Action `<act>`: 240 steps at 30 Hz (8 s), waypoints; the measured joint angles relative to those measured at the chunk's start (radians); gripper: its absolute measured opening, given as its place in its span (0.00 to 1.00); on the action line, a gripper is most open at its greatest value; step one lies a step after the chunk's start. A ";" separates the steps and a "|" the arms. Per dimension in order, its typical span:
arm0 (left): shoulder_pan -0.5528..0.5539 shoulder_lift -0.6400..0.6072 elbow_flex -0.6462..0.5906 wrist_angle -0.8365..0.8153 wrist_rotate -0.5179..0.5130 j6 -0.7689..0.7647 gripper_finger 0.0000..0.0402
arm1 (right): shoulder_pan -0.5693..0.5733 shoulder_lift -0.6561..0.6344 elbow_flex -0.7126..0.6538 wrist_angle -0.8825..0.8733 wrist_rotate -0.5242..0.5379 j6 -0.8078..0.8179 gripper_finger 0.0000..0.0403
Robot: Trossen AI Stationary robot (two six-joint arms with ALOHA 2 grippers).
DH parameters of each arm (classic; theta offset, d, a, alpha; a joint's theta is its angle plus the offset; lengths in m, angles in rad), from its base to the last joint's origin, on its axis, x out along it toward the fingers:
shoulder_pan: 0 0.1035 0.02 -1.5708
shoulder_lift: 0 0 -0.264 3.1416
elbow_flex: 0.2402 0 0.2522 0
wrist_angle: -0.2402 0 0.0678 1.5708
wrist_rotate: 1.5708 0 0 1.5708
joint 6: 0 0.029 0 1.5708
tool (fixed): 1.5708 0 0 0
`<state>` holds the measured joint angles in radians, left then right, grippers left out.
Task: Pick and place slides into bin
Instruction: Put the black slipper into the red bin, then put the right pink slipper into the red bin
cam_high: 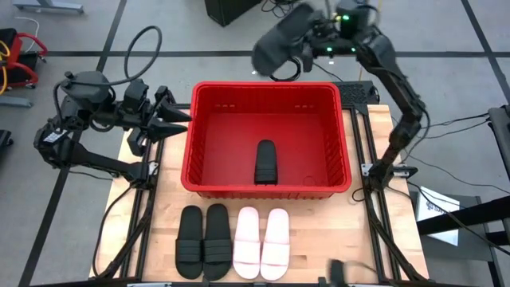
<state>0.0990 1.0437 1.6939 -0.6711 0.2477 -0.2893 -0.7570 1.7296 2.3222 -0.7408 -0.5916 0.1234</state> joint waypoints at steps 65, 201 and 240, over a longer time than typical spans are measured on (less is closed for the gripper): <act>0.000 0.010 0.000 -0.014 -0.119 -0.034 0.38 | 0.152 0.266 -0.622 -0.101 -0.173 -0.353 0.02; -0.316 0.083 0.000 0.102 -0.127 0.048 0.38 | 0.948 -0.345 -0.641 0.718 0.564 0.018 0.41; -0.433 0.165 0.000 0.120 -0.244 0.029 0.38 | 1.288 -0.343 -1.310 0.727 0.643 0.582 0.41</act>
<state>-0.3340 1.2089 1.6936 -0.5508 0.0035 -0.2600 0.5314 1.3865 1.0126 -0.0140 0.0511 0.7054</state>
